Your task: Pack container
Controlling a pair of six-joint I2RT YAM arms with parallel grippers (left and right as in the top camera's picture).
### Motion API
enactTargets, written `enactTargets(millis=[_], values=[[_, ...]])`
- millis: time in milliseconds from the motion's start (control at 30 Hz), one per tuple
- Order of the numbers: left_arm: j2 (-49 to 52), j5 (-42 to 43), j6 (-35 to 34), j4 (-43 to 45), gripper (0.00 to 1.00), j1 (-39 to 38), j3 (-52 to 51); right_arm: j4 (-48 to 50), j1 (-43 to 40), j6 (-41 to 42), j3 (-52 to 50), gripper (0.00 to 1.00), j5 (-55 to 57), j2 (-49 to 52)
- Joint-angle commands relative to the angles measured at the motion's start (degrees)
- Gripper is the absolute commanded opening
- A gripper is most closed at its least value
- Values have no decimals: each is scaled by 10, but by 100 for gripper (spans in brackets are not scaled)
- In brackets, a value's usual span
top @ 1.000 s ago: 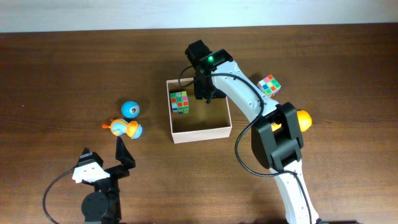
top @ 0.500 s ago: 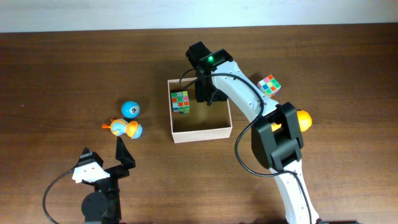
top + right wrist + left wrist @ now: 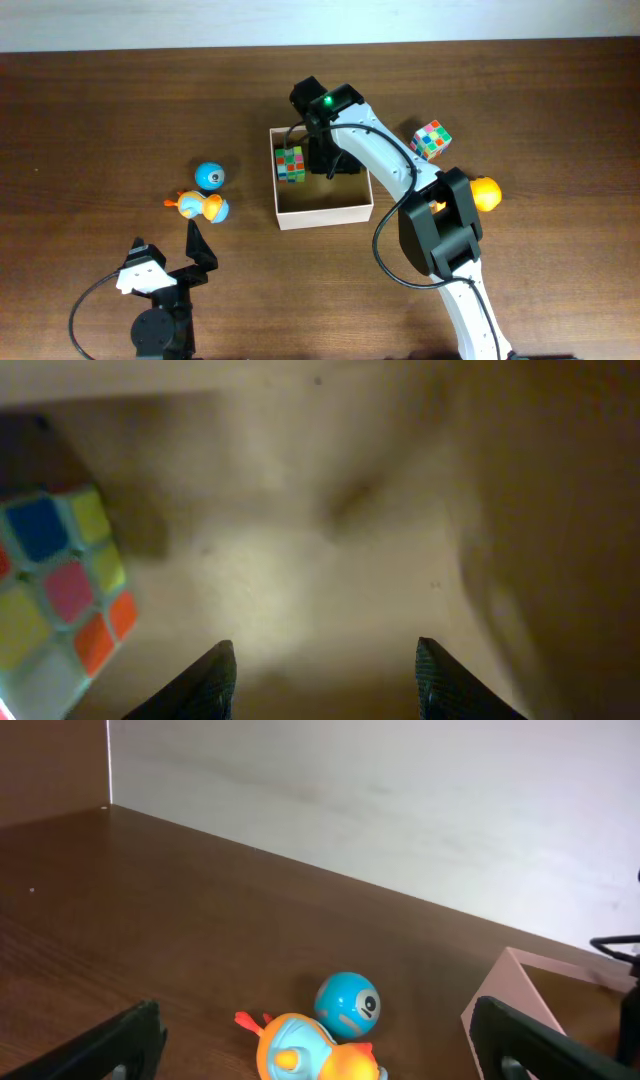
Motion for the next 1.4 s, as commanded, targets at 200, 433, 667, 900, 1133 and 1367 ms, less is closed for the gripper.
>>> enactTargets(millis=[200, 433, 667, 900, 1133, 1367], values=[[-5, -4, 9, 1, 99, 3, -4, -49, 1, 23, -4, 52, -15, -6], [-5, -4, 9, 1, 99, 3, -4, -71, 2, 23, -4, 52, -34, -6], [-5, -4, 9, 1, 99, 3, -4, -63, 12, 12, -4, 52, -33, -6], [-5, -4, 9, 1, 99, 3, -4, -21, 11, -18, 4, 52, -27, -10], [-5, -4, 9, 1, 99, 3, -4, -54, 4, -36, 87, 53, -9, -11], [-5, -4, 9, 1, 99, 3, -4, -154, -21, -61, 244, 53, 40, -11]])
